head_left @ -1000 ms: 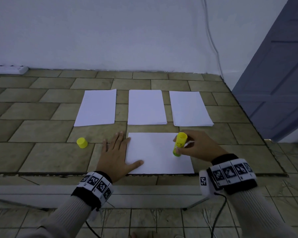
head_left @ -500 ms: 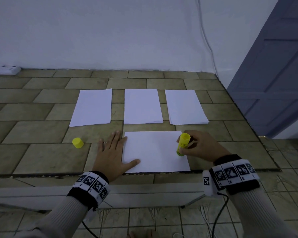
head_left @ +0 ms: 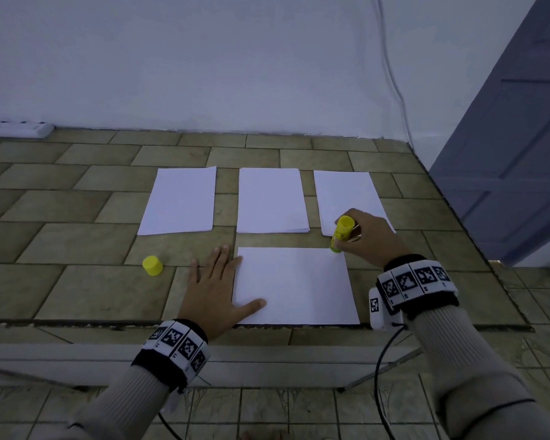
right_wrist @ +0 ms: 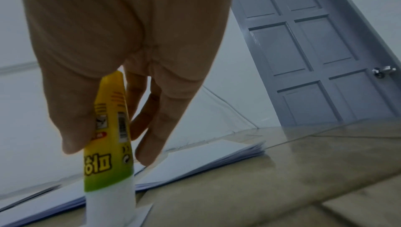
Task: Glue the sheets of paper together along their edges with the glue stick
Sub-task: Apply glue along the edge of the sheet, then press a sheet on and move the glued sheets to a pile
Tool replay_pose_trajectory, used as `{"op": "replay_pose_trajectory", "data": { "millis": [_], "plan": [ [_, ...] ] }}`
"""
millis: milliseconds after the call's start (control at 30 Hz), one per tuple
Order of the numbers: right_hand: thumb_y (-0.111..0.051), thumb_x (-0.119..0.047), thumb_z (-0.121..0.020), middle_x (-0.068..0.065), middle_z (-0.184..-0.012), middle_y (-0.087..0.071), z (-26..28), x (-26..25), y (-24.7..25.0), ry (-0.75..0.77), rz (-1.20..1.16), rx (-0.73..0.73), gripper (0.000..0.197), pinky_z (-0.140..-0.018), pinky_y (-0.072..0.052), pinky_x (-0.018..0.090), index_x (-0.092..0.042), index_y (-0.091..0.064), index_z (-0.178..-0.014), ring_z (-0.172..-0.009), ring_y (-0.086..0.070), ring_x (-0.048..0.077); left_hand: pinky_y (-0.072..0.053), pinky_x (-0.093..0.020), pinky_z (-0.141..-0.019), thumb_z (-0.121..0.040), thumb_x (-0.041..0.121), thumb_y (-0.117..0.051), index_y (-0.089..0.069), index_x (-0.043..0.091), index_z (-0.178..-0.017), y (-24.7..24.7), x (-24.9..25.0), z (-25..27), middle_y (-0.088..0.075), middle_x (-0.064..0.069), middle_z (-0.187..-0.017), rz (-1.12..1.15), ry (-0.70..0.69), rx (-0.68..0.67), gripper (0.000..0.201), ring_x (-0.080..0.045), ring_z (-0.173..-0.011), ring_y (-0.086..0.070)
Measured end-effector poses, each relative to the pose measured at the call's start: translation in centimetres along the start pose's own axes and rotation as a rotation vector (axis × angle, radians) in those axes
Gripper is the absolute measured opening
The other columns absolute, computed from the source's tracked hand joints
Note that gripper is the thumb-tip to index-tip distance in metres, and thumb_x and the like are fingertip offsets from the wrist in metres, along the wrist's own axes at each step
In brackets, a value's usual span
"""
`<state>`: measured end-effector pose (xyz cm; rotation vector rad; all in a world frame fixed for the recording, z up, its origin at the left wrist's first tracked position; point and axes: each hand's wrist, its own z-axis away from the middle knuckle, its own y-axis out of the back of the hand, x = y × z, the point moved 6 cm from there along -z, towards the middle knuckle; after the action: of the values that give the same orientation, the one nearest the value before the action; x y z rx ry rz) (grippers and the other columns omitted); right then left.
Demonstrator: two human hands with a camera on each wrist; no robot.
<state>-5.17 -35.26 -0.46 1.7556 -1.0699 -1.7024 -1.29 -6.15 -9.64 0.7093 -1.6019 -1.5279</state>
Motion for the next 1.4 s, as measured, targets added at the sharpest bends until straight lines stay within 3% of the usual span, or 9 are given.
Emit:
{"op": "replay_pose_trajectory", "data": {
  "millis": [100,333,600,700,833,1067,1167,1300,1400],
  "plan": [
    [-0.075,-0.023,-0.077,-0.001,-0.083,-0.060,0.6,0.7,0.8,-0.091,0.086,0.020,0.030,-0.058,-0.043,0.022,-0.016,-0.056,-0.100,-0.072,-0.056,0.014,0.005,-0.052,-0.120,-0.063,0.098,-0.001,-0.017,0.022,-0.154,0.0,0.0,0.0,0.000,-0.003,-0.164,-0.003,0.003,0.004,0.120,-0.017,-0.150,0.006],
    [-0.064,-0.037,-0.085,0.003,-0.109,-0.063,2.9,4.3,0.4,-0.258,0.610,-0.345,0.034,-0.076,-0.042,0.026,-0.019,-0.062,-0.114,-0.090,-0.054,0.015,0.005,-0.052,-0.120,-0.061,0.098,0.003,-0.013,0.023,-0.155,0.0,0.0,0.0,0.003,-0.001,-0.164,-0.018,0.015,-0.015,0.121,-0.016,-0.150,0.010],
    [-0.074,-0.017,-0.080,0.010,-0.098,-0.057,3.5,7.9,5.2,-0.444,0.096,0.133,0.039,-0.072,-0.040,0.031,-0.004,-0.053,-0.111,-0.086,-0.053,0.024,0.005,-0.052,-0.120,-0.069,0.091,0.002,-0.011,0.024,-0.155,0.0,0.0,0.0,0.003,-0.001,-0.164,-0.030,0.013,-0.019,0.111,-0.016,-0.150,0.009],
    [-0.074,-0.018,-0.081,0.020,-0.099,-0.060,3.3,9.2,5.8,-0.498,0.101,0.170,0.039,-0.063,-0.034,0.029,0.001,-0.055,-0.108,-0.082,-0.051,0.026,0.005,-0.051,-0.120,-0.067,0.093,0.005,-0.012,0.025,-0.156,-0.1,-0.1,-0.1,0.002,-0.001,-0.164,0.001,0.006,-0.010,0.113,-0.017,-0.150,0.008],
    [-0.075,-0.016,-0.079,0.019,-0.099,-0.059,3.0,9.9,5.1,-0.537,0.053,0.170,0.041,-0.070,-0.036,0.031,0.001,-0.055,-0.111,-0.084,-0.050,0.026,0.005,-0.051,-0.120,-0.069,0.093,0.003,-0.013,0.025,-0.156,0.0,-0.2,-0.1,0.001,-0.001,-0.164,0.029,0.001,0.001,0.111,-0.016,-0.150,0.006],
    [-0.059,-0.029,-0.092,0.008,-0.061,-0.046,5.1,8.4,3.6,-0.681,0.218,-0.028,0.041,-0.054,-0.032,0.026,-0.012,-0.041,-0.060,-0.058,-0.047,0.022,0.010,-0.047,-0.119,-0.066,0.090,0.013,-0.002,0.018,-0.156,0.0,-0.1,0.0,0.010,0.000,-0.163,-0.003,0.017,-0.039,0.117,-0.014,-0.149,0.012],
    [-0.060,-0.026,-0.088,0.014,-0.075,-0.063,5.1,6.1,1.6,-0.602,0.202,-0.130,0.028,-0.065,-0.047,0.032,-0.003,-0.056,-0.072,-0.072,-0.063,0.030,0.010,-0.046,-0.119,-0.067,0.089,0.015,-0.002,0.016,-0.156,0.1,0.0,0.0,0.009,0.000,-0.163,0.002,0.017,-0.040,0.116,-0.013,-0.149,0.013],
    [-0.061,-0.016,-0.086,0.011,-0.097,-0.066,1.4,1.5,-0.2,-0.355,0.242,-0.109,0.015,-0.079,-0.048,0.032,-0.003,-0.065,-0.093,-0.092,-0.061,0.026,0.012,-0.045,-0.119,-0.066,0.089,0.019,0.000,0.015,-0.156,0.3,0.1,0.1,0.010,0.001,-0.163,0.020,0.024,-0.049,0.118,-0.012,-0.149,0.013],
    [-0.064,-0.023,-0.086,0.014,-0.120,-0.056,-2.1,1.2,-0.7,-0.348,0.217,-0.026,0.035,-0.090,-0.045,0.035,-0.007,-0.057,-0.117,-0.111,-0.053,0.028,0.013,-0.044,-0.118,-0.065,0.088,0.020,0.004,0.014,-0.155,0.4,0.1,0.2,0.012,0.002,-0.162,0.030,0.033,-0.059,0.118,-0.011,-0.148,0.015]
  ]
}}
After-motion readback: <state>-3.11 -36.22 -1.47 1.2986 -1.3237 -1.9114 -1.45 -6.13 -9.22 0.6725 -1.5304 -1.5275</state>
